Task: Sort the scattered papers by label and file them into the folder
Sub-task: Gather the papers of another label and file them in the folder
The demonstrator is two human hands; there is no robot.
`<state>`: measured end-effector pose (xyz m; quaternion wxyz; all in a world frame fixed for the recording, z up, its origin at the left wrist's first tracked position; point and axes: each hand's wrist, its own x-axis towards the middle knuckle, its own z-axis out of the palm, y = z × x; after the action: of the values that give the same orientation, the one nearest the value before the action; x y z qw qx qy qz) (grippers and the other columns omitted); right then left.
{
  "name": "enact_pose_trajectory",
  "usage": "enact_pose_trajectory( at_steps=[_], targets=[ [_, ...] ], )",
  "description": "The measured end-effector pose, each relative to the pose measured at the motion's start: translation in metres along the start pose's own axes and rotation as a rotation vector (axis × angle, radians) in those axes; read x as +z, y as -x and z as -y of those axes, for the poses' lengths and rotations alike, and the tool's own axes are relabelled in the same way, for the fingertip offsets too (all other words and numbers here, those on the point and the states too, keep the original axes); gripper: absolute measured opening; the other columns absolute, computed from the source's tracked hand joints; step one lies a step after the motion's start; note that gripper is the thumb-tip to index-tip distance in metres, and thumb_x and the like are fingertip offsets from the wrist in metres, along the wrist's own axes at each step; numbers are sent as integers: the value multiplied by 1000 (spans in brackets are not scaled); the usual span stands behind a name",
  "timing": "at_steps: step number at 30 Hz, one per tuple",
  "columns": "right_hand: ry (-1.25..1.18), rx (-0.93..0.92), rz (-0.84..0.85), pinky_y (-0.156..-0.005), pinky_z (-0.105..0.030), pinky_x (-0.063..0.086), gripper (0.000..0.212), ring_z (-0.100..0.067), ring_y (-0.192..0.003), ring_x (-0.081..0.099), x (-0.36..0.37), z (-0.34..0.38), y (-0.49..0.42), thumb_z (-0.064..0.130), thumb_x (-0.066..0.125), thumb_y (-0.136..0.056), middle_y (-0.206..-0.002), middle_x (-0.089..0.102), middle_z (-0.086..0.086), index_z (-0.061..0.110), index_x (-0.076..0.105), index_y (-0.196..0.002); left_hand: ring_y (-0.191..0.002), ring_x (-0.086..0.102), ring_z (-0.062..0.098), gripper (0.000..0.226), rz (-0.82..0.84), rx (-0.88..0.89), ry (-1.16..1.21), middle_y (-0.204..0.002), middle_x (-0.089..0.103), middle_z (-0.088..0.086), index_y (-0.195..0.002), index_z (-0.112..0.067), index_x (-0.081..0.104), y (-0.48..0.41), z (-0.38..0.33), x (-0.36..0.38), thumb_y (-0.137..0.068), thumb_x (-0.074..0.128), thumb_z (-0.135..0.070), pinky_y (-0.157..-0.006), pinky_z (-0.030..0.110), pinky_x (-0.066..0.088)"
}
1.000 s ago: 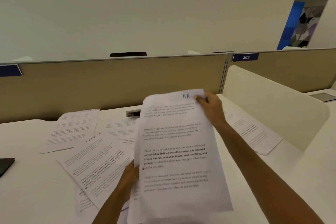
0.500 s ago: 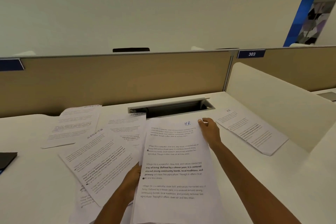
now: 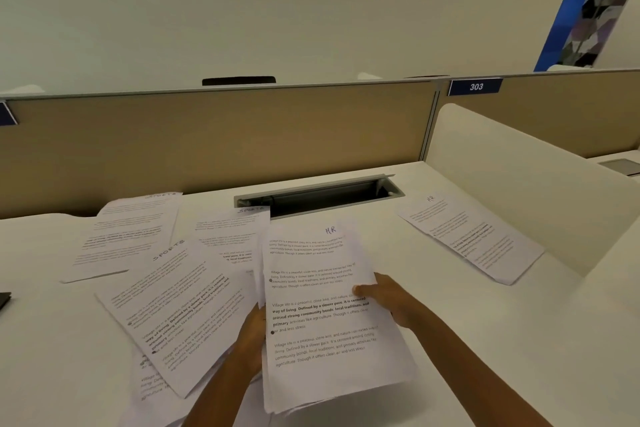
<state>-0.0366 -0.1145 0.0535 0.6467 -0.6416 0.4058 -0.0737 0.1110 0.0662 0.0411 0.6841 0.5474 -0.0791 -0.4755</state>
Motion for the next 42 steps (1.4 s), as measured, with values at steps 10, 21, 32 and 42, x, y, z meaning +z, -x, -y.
enact_pose_trajectory(
  at_steps=[10,21,32,42],
  targets=[
    [62,-72,-182,-68,-27,50,17,-18,-73,59,-24,-9,-17,24,48,-94,-84,62,-5,13,57,-84,-99,62,38,41,-85,83,-254,-120,60,19,-129,-9,46,-22,9,18,-89,54,-10,-86,52,51],
    [980,186,-627,-112,-51,15,56,-26,-144,1,-139,-50,-44,39,36,-96,-155,9,-9,13,21,-143,-100,60,40,41,-163,108,-206,-119,60,20,-131,-7,45,-61,23,24,-91,52,-11,-88,55,48],
    [1215,158,-718,-99,-38,38,59,-30,-124,42,-125,-78,-32,52,24,-94,-143,35,-14,13,28,-138,-100,60,41,39,-146,96,-171,-117,60,22,-130,-6,46,-70,30,18,-91,50,-11,-90,53,47],
    [1144,168,-849,-94,-63,35,45,-48,-126,34,-157,-73,-23,16,51,-90,-139,36,-27,6,42,-133,-87,62,30,28,-90,121,-123,-110,62,14,-119,-15,49,-65,31,15,-91,49,-8,-68,39,57]
  ],
)
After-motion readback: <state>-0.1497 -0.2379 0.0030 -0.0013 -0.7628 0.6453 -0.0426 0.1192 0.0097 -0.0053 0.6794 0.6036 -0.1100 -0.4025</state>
